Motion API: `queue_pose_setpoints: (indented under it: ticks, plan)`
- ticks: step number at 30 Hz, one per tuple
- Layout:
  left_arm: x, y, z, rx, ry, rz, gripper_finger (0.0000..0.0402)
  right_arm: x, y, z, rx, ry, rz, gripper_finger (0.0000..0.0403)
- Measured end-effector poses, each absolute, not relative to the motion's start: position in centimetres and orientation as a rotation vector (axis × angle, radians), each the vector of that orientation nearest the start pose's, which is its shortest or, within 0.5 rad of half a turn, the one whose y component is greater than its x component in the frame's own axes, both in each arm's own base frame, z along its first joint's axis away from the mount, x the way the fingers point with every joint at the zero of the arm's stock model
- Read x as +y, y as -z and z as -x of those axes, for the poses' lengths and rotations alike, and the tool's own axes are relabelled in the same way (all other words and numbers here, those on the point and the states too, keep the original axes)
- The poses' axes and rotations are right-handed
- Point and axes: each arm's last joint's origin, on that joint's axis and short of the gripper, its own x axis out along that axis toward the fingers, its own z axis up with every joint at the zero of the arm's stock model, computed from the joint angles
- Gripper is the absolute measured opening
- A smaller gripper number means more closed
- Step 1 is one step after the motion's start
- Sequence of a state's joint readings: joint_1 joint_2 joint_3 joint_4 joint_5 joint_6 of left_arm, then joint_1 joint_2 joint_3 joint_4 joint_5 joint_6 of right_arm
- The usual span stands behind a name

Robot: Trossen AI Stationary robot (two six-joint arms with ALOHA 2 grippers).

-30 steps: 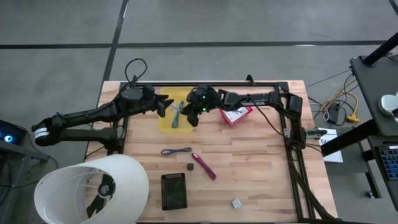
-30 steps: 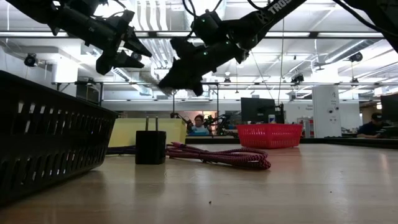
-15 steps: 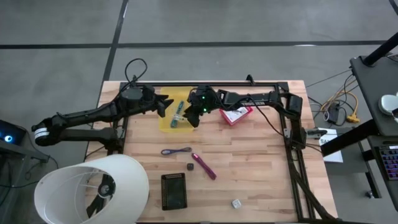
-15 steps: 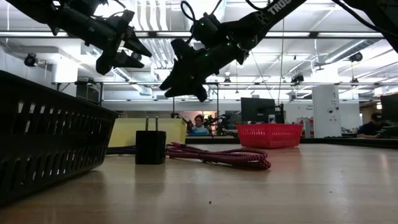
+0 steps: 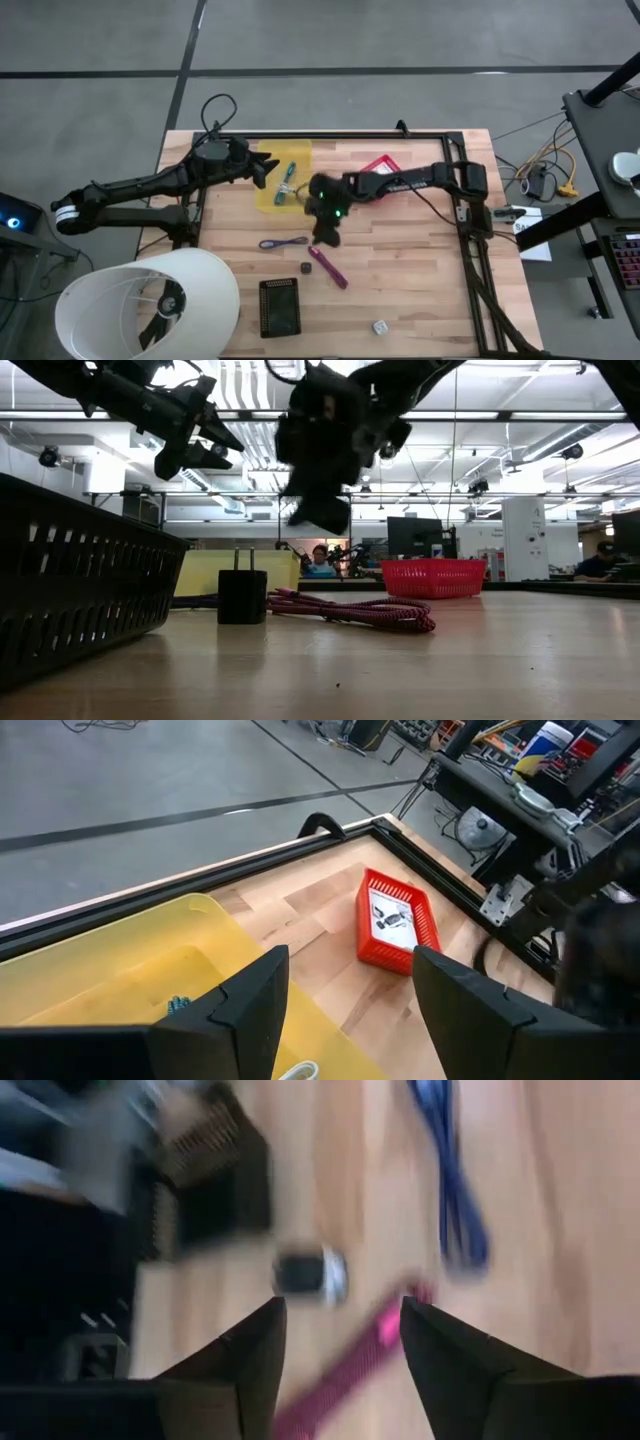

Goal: Pick and place items into bin
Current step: Put the pink charger cable into the yellow bin

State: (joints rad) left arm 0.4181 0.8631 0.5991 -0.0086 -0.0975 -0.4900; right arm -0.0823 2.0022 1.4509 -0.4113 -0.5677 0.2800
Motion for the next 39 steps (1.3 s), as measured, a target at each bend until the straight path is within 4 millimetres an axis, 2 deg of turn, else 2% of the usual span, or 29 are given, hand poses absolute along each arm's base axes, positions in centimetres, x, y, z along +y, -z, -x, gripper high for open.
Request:
queue_pose_setpoints:
  ticks: [3, 6, 11, 21, 30, 39]
  plan:
    - [8.1, -27.2, -17.6, 0.143, -0.565, 0.519, 0.0197, 0.1, -18.3, -41.4, 1.122, -0.245, -0.549, 0.0201]
    - [8.1, -27.2, -17.6, 0.158, -0.547, 0.478, 0.0197, 1.7, -18.1, -41.0, 1.189, -0.216, -0.589, 0.0213]
    - [8.0, -27.2, -17.6, 0.174, -0.519, 0.441, 0.0197, 4.4, -18.1, -40.8, 1.212, -0.220, -0.582, 0.0221]
    - [8.0, -27.2, -17.6, 0.174, -0.517, 0.442, 0.0197, 8.7, -17.3, -40.1, 1.218, -0.009, -0.418, 0.0221]
    - [8.0, -27.2, -17.6, 0.174, -0.518, 0.443, 0.0197, 11.0, -15.5, -38.4, 1.288, 0.011, -0.399, 0.0221]
    - [8.0, -27.2, -17.6, 0.174, -0.517, 0.444, 0.0197, 11.3, -13.9, -37.1, 1.344, 0.076, -0.450, 0.0221]
